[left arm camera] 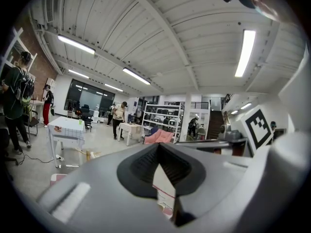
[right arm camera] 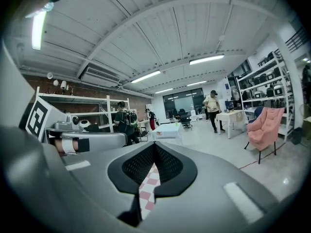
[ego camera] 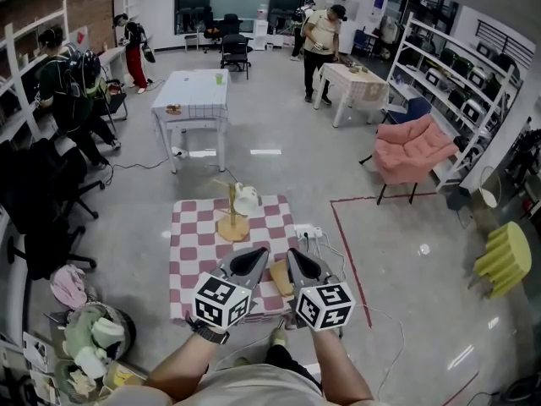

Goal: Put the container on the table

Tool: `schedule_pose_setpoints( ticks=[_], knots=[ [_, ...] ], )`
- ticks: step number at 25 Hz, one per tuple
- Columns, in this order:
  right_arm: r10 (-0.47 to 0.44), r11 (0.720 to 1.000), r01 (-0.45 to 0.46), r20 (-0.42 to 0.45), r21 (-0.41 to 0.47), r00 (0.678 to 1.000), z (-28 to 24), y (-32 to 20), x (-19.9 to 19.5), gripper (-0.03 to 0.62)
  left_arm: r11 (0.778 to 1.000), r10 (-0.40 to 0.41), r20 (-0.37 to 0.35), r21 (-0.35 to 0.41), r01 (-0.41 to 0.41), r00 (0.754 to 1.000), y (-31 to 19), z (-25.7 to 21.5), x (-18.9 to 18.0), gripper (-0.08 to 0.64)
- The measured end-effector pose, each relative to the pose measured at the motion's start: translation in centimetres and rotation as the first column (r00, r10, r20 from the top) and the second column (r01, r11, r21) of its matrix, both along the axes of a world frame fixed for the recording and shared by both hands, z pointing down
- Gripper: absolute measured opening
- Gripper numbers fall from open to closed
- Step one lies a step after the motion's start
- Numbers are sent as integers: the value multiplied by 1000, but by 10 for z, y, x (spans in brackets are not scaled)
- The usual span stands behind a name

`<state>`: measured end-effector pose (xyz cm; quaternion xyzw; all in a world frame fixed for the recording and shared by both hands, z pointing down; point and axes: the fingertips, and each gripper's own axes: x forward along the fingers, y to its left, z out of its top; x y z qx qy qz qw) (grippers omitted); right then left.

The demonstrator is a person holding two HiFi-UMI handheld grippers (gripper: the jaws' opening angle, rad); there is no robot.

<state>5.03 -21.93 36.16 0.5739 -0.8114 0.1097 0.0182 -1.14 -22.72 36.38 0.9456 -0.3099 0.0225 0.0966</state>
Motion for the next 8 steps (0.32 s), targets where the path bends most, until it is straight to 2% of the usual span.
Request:
schedule_pose_setpoints(
  ticks=[8],
  knots=[
    [1, 1000, -1, -7, -2, 1000, 3, -4, -3, 9, 1000, 0, -2, -2, 0, 1000, -5, 2, -2, 6]
  ],
)
